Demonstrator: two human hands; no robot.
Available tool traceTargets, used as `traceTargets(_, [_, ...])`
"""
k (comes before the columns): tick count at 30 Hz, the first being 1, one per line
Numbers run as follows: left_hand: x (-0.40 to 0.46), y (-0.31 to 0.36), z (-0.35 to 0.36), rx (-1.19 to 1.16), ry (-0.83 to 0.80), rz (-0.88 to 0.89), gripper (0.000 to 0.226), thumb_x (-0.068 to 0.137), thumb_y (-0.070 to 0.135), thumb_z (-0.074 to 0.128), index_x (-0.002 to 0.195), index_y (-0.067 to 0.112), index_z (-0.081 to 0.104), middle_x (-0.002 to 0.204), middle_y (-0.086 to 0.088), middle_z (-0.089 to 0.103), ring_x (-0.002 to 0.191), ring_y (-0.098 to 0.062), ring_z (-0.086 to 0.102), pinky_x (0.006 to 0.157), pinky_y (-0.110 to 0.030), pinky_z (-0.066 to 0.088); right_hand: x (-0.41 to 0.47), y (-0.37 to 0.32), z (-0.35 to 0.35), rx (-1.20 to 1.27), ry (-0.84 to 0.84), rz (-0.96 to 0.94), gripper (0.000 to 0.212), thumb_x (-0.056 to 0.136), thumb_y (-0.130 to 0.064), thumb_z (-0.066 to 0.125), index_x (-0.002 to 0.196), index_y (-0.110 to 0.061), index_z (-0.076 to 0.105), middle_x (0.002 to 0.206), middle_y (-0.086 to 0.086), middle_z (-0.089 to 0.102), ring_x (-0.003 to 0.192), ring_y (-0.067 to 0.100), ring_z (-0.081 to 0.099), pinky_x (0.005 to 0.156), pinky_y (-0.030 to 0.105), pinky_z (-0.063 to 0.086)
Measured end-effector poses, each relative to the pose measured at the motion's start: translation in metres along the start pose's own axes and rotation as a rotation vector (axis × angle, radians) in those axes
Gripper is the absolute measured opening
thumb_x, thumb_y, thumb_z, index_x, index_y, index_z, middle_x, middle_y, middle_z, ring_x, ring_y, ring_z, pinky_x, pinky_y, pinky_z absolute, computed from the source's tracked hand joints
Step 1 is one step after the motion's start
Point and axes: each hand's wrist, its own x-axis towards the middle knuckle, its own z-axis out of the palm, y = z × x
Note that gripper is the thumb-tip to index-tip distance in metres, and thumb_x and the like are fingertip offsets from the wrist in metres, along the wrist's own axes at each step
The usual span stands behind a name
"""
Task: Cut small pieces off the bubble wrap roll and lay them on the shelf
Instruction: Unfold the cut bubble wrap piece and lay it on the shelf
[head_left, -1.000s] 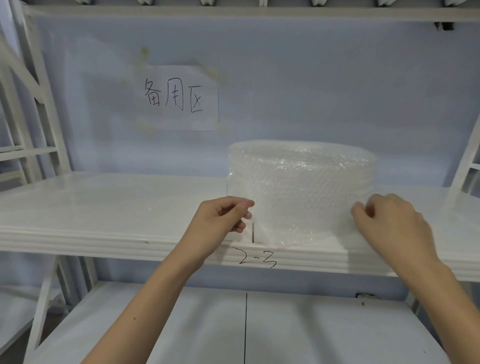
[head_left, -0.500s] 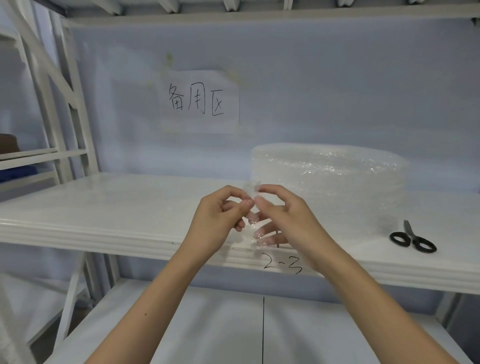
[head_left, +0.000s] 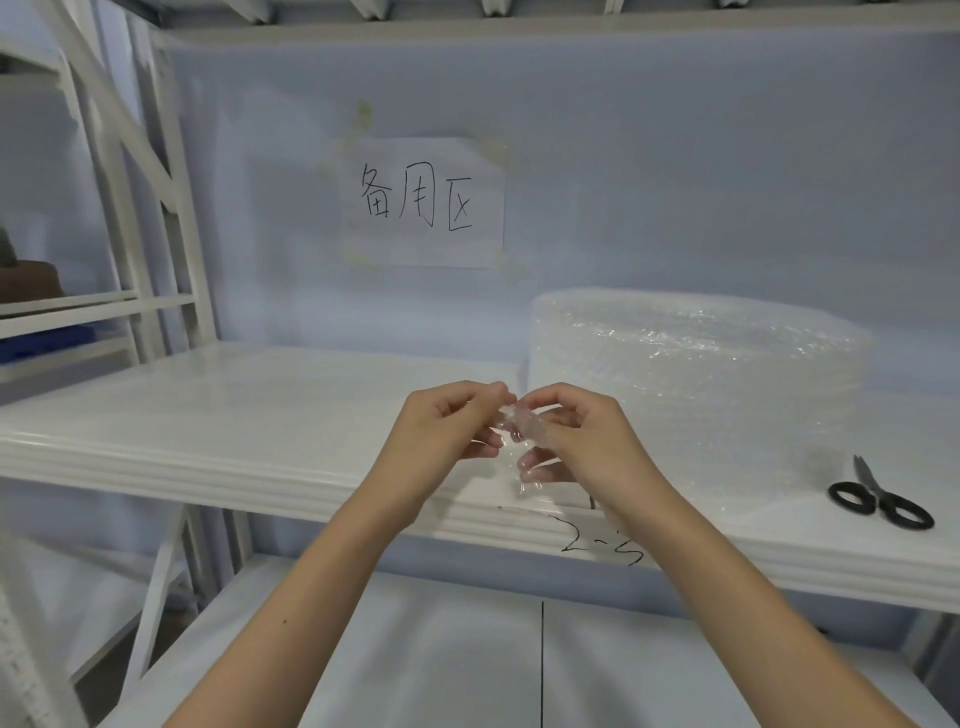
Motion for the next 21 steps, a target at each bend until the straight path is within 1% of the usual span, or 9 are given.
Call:
traceTargets(2, [0.002, -0.002, -0.004, 0.023, 0.010, 0.016, 0.014, 0.092, 0.014, 0.063, 0.092, 0.008, 0.076, 0.080, -0.007, 0.073, 0.069, -0.017, 0.064, 0.072, -0.027, 0.058, 0.002, 0.000, 0.001, 0.043, -0.014, 0.016, 0.009, 0.091, -0.014, 0.065, 0.092, -0.008, 0.072, 0.079, 0.008, 0.071, 0.060, 0.023, 0.065, 0.059, 0.034, 0.060])
traceTargets(5, [0.004, -0.005, -0.010, 0.045, 0.028, 0.024, 0.014, 0.090, 0.006, 0.065, 0.099, 0.010, 0.075, 0.078, -0.012, 0.071, 0.070, -0.017, 0.064, 0.074, -0.026, 0.059, 0.005, -0.001, 0.000, 0.105, -0.025, 0.068, 0.018, 0.093, -0.017, 0.058, 0.091, -0.008, 0.073, 0.076, 0.007, 0.069, 0.063, 0.021, 0.064, 0.063, 0.036, 0.060])
traceTargets(8, [0.004, -0.006, -0.013, 0.043, 0.017, 0.016, 0.020, 0.089, 0.002, 0.065, 0.106, 0.011, 0.071, 0.080, -0.013, 0.072, 0.070, -0.015, 0.065, 0.077, -0.025, 0.060, 0.008, -0.002, -0.002, 0.082, -0.055, 0.082, 0.019, 0.090, -0.023, 0.065, 0.091, -0.006, 0.074, 0.076, 0.006, 0.070, 0.068, 0.021, 0.065, 0.068, 0.035, 0.059])
traceTargets(10, [0.004, -0.007, -0.014, 0.046, 0.005, 0.013, 0.021, 0.089, 0.002, 0.065, 0.108, 0.010, 0.070, 0.081, -0.011, 0.073, 0.071, -0.015, 0.066, 0.078, -0.025, 0.059, 0.010, -0.002, -0.001, 0.025, -0.085, 0.079, 0.017, 0.087, -0.019, 0.069, 0.095, -0.005, 0.074, 0.080, 0.008, 0.072, 0.070, 0.020, 0.065, 0.069, 0.034, 0.058])
traceTargets(13, [0.005, -0.008, -0.015, 0.054, -0.002, 0.024, 0.023, 0.089, 0.003, 0.065, 0.110, 0.010, 0.068, 0.082, -0.015, 0.074, 0.076, -0.017, 0.068, 0.083, -0.030, 0.059, 0.012, -0.001, 0.002, 0.009, -0.105, 0.086, 0.017, 0.084, -0.007, 0.071, 0.100, -0.003, 0.071, 0.077, 0.008, 0.072, 0.064, 0.017, 0.063, 0.062, 0.027, 0.057])
traceTargets(15, [0.005, -0.008, -0.014, 0.021, 0.001, 0.029, 0.021, 0.089, 0.005, 0.066, 0.110, 0.010, 0.068, 0.090, -0.023, 0.074, 0.081, -0.021, 0.070, 0.085, -0.034, 0.060, 0.012, -0.001, 0.003, 0.020, -0.112, 0.082, 0.017, 0.083, -0.003, 0.070, 0.100, -0.003, 0.071, 0.075, 0.007, 0.073, 0.062, 0.015, 0.064, 0.061, 0.025, 0.057])
traceTargets(16, [0.005, -0.008, -0.014, 0.007, 0.006, 0.026, 0.020, 0.090, 0.009, 0.067, 0.109, 0.011, 0.068, 0.091, -0.023, 0.074, 0.081, -0.021, 0.070, 0.085, -0.035, 0.060, 0.012, 0.000, 0.003, 0.027, -0.111, 0.075, 0.017, 0.083, -0.002, 0.070, 0.100, -0.004, 0.071, 0.074, 0.005, 0.073, 0.061, 0.015, 0.064, 0.061, 0.024, 0.057])
traceTargets(18, [0.004, -0.007, -0.013, -0.001, 0.011, -0.003, 0.019, 0.090, 0.020, 0.069, 0.107, 0.012, 0.068, 0.088, -0.017, 0.074, 0.076, -0.019, 0.069, 0.083, -0.034, 0.060, 0.013, 0.001, 0.004, 0.047, -0.092, 0.057, 0.017, 0.083, -0.001, 0.069, 0.100, -0.005, 0.070, 0.072, 0.001, 0.073, 0.061, 0.014, 0.064, 0.062, 0.023, 0.057])
traceTargets(21, [0.002, -0.009, -0.013, 0.010, -0.012, -0.057, 0.021, 0.088, 0.026, 0.070, 0.100, 0.008, 0.069, 0.082, -0.010, 0.071, 0.069, -0.016, 0.067, 0.075, -0.028, 0.059, 0.017, 0.002, 0.006, 0.101, -0.031, 0.035, 0.020, 0.084, -0.003, 0.070, 0.103, -0.002, 0.069, 0.079, 0.007, 0.071, 0.065, 0.014, 0.065, 0.062, 0.024, 0.057])
